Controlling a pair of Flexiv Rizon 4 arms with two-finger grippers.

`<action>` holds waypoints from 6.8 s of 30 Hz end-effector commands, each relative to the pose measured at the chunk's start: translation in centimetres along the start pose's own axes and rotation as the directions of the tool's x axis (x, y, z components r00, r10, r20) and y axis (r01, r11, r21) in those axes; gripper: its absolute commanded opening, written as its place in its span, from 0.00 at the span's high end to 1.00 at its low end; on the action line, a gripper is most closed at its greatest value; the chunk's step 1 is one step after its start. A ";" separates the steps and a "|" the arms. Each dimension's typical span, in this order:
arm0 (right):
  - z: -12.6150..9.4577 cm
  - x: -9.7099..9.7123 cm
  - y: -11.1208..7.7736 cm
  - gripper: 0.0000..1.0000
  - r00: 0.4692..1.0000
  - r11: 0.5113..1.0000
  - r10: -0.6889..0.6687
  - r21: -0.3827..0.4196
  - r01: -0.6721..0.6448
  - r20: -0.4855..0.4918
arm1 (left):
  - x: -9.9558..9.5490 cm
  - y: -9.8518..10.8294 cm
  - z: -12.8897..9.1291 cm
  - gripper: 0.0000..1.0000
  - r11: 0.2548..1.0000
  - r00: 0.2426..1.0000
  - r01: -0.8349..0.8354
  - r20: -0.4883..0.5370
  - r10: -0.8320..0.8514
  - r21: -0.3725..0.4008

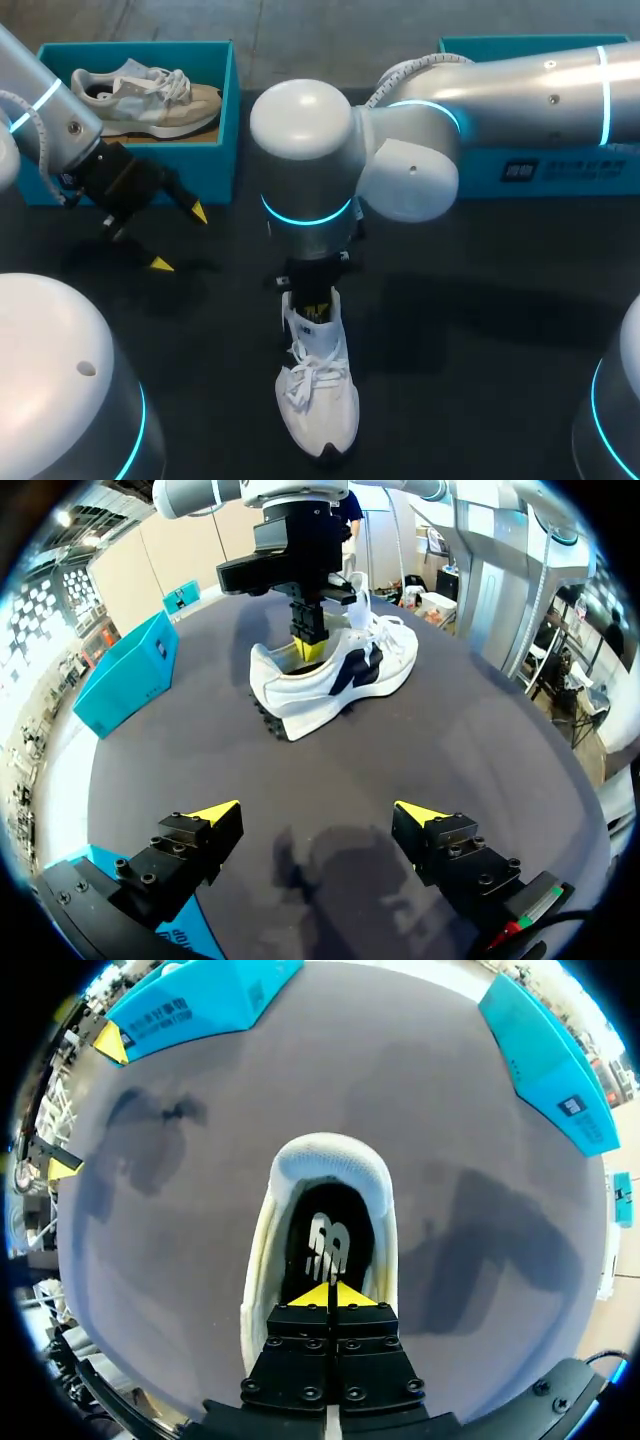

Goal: Take the shoe out of the shoebox, open the shoe tongue, remove and reinsert the insole, then place the shoe into the shoebox

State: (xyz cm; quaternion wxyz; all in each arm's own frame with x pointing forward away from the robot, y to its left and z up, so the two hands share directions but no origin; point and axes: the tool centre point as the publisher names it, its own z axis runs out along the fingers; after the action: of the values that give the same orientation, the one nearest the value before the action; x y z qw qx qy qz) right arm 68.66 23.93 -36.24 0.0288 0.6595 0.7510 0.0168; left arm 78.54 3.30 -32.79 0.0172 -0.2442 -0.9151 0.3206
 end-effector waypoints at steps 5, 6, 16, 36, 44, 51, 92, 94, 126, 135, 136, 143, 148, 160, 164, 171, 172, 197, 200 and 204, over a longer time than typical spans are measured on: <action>-0.2 0.8 -1.2 0.99 1.000 1.000 0.018 0.018 -0.018 -0.011 | -0.1 0.0 0.0 0.00 1.000 1.000 0.000 -0.004 0.000 -0.002; -0.2 0.9 -1.3 0.98 1.000 1.000 0.020 0.021 -0.019 -0.015 | -0.1 0.0 0.0 0.00 1.000 1.000 0.000 -0.004 0.000 -0.002; 0.1 1.4 -1.6 0.56 0.999 0.999 0.031 0.040 -0.030 -0.029 | -0.1 0.0 0.0 0.00 1.000 1.000 0.000 -0.004 0.000 -0.002; -0.7 1.7 -2.0 0.16 0.999 0.997 0.040 0.060 -0.038 -0.028 | -0.1 0.0 0.0 0.00 1.000 1.000 0.000 -0.004 0.000 -0.002; -0.6 1.8 -3.1 0.00 0.997 0.995 0.060 0.079 -0.056 -0.044 | -0.1 0.0 0.0 0.00 1.000 1.000 0.000 -0.004 0.000 -0.002; -1.1 2.2 -4.2 0.00 0.996 0.994 0.079 0.082 -0.075 -0.051 | -0.1 0.0 0.0 0.00 1.000 1.000 0.000 -0.004 0.000 -0.002; -7.8 5.0 -9.4 0.50 0.979 0.981 0.192 0.003 -0.192 0.065 | -0.1 0.0 0.0 0.00 1.000 1.000 0.000 -0.004 0.000 -0.002; -7.8 5.1 -9.5 0.53 0.977 0.980 0.199 -0.002 -0.200 0.072 | -0.1 0.0 0.0 0.00 1.000 1.000 0.000 -0.004 0.000 -0.002; -6.2 -0.2 -5.9 0.63 0.963 0.976 0.213 0.000 -0.216 0.166 | -0.1 0.0 0.0 0.00 1.000 1.000 0.000 -0.004 0.000 -0.002; -5.6 0.0 -5.6 0.64 0.970 0.978 0.203 0.012 -0.206 0.135 | -0.1 0.0 0.0 0.00 1.000 1.000 0.000 -0.004 0.000 -0.002; -5.4 0.1 -5.5 0.64 0.970 0.979 0.202 0.014 -0.206 0.133 | -0.1 0.0 0.0 0.00 1.000 1.000 0.000 -0.004 0.000 -0.002; -4.1 1.0 -4.5 0.67 0.981 0.984 0.174 0.021 -0.176 0.091 | -0.1 0.0 0.0 0.00 1.000 1.000 0.000 -0.004 0.000 -0.002; -3.6 1.3 -3.9 0.69 0.984 0.987 0.160 0.021 -0.162 0.084 | -0.1 0.0 0.0 0.00 1.000 1.000 0.000 -0.004 0.000 -0.002; -3.3 0.8 -2.8 0.69 0.990 0.992 0.119 0.018 -0.121 0.079 | -0.1 0.0 0.0 0.00 1.000 1.000 0.000 -0.004 0.000 -0.002; -4.5 0.7 -3.6 0.69 0.989 0.993 0.118 0.010 -0.119 0.092 | -0.1 0.0 0.0 0.00 1.000 1.000 0.000 -0.004 0.000 -0.002; -5.3 1.2 -4.1 0.69 0.989 0.994 0.108 -0.003 -0.108 0.103 | -0.1 0.0 0.0 0.00 1.000 1.000 0.000 -0.004 0.000 -0.002; -5.0 1.2 -4.0 0.70 0.990 0.995 0.104 0.001 -0.104 0.098 | -0.1 0.0 0.0 0.00 1.000 1.000 0.000 -0.004 0.000 -0.002; -7.1 0.9 -2.1 0.59 0.996 0.997 -0.054 -0.049 0.057 0.067 | -0.1 0.0 0.0 0.00 1.000 1.000 0.000 -0.004 0.000 -0.002; -8.1 0.8 -1.7 0.59 0.991 0.993 -0.105 -0.047 0.108 0.078 | -0.1 0.0 0.0 0.00 1.000 1.000 0.000 -0.004 0.000 -0.002; -8.6 0.6 -0.9 0.60 0.976 0.976 -0.209 -0.057 0.212 0.068 | -0.1 0.0 0.0 0.00 1.000 1.000 0.000 -0.004 0.000 -0.002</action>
State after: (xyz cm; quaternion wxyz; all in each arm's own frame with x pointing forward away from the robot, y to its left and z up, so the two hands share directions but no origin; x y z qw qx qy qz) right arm 66.67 24.97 -28.30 0.0807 0.5886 0.8042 0.0138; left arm 78.54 3.31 -32.79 0.0172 -0.2442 -0.9151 0.3205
